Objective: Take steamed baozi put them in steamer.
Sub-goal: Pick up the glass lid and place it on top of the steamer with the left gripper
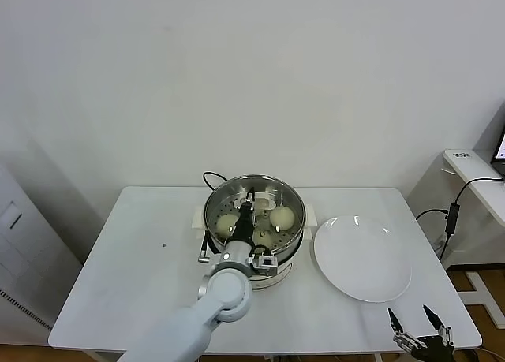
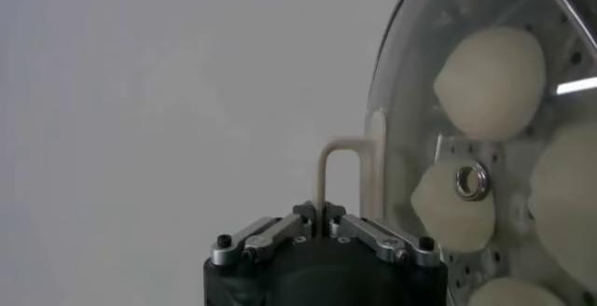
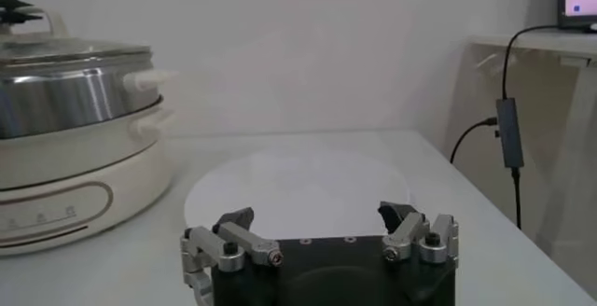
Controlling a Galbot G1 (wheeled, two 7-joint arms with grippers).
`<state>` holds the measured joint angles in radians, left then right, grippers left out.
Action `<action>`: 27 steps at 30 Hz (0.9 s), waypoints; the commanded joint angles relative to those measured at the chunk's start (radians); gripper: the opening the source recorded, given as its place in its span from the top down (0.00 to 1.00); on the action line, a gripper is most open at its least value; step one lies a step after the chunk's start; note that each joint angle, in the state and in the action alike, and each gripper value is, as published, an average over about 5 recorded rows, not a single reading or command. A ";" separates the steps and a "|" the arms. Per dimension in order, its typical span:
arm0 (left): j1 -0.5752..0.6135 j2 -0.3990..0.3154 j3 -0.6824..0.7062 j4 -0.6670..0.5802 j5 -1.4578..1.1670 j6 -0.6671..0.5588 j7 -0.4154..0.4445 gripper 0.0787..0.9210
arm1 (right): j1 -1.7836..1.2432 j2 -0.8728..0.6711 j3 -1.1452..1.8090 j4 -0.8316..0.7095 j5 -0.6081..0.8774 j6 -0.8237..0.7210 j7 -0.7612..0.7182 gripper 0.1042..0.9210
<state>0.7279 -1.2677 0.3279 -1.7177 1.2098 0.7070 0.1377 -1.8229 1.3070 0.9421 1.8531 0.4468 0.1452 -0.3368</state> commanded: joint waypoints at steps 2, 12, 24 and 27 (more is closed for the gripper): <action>-0.002 -0.010 0.002 0.028 0.004 0.005 -0.015 0.96 | -0.001 0.003 -0.001 0.001 -0.001 0.006 0.000 0.12; 0.032 -0.003 -0.002 -0.030 -0.086 0.047 -0.051 0.89 | -0.005 0.007 0.001 -0.002 0.006 0.014 -0.005 0.12; 0.130 0.089 -0.034 -0.284 -0.330 0.034 -0.128 0.48 | 0.009 0.001 -0.014 -0.017 0.006 0.014 -0.009 0.12; 0.157 0.114 -0.067 -0.327 -0.377 -0.003 -0.149 0.38 | 0.016 -0.005 -0.021 -0.013 0.019 0.013 -0.004 0.12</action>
<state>0.8110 -1.2226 0.3057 -1.8571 1.0204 0.7363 0.0434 -1.8146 1.3066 0.9283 1.8374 0.4523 0.1594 -0.3452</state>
